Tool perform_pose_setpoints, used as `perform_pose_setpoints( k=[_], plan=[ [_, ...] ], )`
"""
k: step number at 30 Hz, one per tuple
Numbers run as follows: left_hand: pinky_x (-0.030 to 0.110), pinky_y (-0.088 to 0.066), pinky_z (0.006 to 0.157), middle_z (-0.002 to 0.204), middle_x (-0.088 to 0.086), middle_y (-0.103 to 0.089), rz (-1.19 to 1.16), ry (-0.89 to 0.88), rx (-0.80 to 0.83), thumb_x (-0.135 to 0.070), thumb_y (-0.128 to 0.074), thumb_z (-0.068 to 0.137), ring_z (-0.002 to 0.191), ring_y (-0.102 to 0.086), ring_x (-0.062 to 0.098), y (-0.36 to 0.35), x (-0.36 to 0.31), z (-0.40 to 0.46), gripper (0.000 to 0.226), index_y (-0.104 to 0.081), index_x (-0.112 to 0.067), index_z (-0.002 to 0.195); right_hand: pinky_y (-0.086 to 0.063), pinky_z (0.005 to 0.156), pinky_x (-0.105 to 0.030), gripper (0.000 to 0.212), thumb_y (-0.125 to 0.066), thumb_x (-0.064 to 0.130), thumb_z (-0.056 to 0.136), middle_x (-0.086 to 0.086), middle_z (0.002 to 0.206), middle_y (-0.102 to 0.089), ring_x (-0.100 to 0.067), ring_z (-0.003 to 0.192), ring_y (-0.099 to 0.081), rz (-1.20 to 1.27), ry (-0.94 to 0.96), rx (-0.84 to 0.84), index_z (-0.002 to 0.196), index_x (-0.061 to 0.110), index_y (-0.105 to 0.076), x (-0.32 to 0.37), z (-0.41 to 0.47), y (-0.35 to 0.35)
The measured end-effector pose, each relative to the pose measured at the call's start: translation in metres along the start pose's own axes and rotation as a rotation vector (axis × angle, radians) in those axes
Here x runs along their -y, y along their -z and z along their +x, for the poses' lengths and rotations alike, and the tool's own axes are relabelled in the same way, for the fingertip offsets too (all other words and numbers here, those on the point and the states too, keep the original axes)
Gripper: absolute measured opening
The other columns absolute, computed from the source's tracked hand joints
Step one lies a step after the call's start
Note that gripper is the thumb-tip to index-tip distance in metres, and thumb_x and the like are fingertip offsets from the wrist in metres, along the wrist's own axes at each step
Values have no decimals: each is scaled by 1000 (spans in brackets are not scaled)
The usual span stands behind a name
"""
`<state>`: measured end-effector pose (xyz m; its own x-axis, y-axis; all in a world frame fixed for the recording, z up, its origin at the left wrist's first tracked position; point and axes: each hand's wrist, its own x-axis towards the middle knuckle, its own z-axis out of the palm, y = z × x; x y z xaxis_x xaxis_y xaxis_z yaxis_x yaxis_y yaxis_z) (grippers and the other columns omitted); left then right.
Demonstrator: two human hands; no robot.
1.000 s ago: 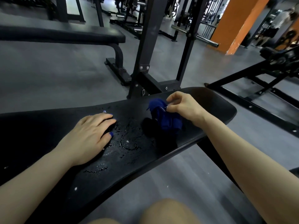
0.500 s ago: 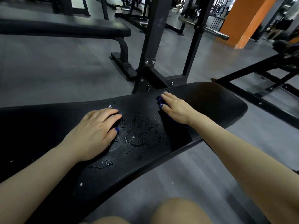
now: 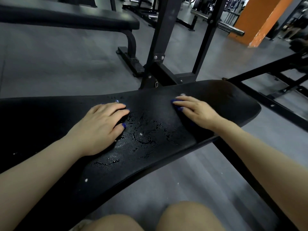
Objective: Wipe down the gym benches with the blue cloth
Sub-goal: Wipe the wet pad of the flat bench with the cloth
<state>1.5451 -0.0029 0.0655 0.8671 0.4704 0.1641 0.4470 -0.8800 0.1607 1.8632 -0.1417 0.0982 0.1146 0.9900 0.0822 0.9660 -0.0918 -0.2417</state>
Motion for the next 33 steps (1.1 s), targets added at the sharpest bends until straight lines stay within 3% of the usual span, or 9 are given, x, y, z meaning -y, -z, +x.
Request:
perform_pose_setpoints(
  k=[7, 11, 15, 18, 21, 23, 28, 30, 33],
  plan=[
    [38, -19, 117, 153, -5, -32, -8, -1, -8, -56, -10, 89, 143, -24, 14, 3, -3, -1, 72, -37, -22, 146, -33, 105, -44, 34, -41, 23, 98, -19, 128, -55, -36, 126, -44, -147, -522, -281, 121, 3, -54, 50, 6, -39],
    [36, -18, 118, 155, 0, -32, -54, 0, -2, -58, -18, 90, 145, -25, 17, 15, -3, -13, 73, -39, -18, 146, -34, 103, -40, 31, -47, 24, 96, -16, 124, -56, -34, 119, -49, -57, -319, -358, 116, 2, -55, 119, -30, -55],
    [39, -22, 117, 152, 2, -38, -27, 4, -14, -63, -18, 88, 143, -30, 19, 30, 17, -57, 77, -44, -15, 143, -21, 113, -22, 39, -48, 23, 97, -10, 147, -44, -22, 138, -38, 70, -46, -93, 131, 6, -52, 96, -67, -27],
    [42, -27, 113, 149, -1, -42, 26, 33, -15, -69, -18, 89, 138, -39, 24, 30, 41, -94, 79, -48, -17, 140, -23, 111, -23, 32, -46, 16, 98, -15, 144, -43, -29, 134, -40, -13, -257, -147, 125, 0, -55, 55, -73, -16],
    [48, -30, 112, 148, -11, -36, 30, 49, -36, -68, -13, 92, 140, -36, 22, 24, 48, -113, 77, -45, -19, 142, -46, 90, -45, 25, -44, 8, 95, -25, 110, -56, -44, 104, -52, -152, -426, -308, 94, -10, -62, 75, -66, -33],
    [46, -24, 115, 152, -7, -35, 27, 79, -29, -64, -15, 91, 143, -30, 19, 24, 45, -114, 73, -42, -22, 144, -50, 72, -52, 33, -42, 12, 91, -25, 84, -59, -47, 86, -55, -168, -274, -405, 76, -9, -61, 111, -62, -50],
    [46, -19, 118, 154, -5, -33, 27, 92, -23, -61, -13, 90, 144, -24, 16, 25, 41, -117, 73, -39, -23, 146, -38, 105, -40, 40, -43, 26, 96, -19, 121, -56, -31, 116, -50, -82, 10, -219, 109, -6, -63, 158, -78, -55],
    [47, -20, 118, 154, -4, -33, 24, 88, -26, -59, -13, 91, 145, -23, 15, 25, 40, -117, 71, -39, -22, 146, -32, 112, -43, 43, -42, 28, 98, -15, 133, -51, -29, 126, -46, -66, -10, -131, 123, -3, -57, 143, -78, -42],
    [47, -20, 118, 153, -6, -33, 25, 89, -37, -58, -14, 92, 145, -22, 13, 23, 41, -117, 69, -39, -23, 146, -17, 115, -25, 40, -45, 24, 102, -16, 143, -43, -29, 137, -36, -32, -90, -115, 130, -4, -50, 115, -48, -34]
  ],
)
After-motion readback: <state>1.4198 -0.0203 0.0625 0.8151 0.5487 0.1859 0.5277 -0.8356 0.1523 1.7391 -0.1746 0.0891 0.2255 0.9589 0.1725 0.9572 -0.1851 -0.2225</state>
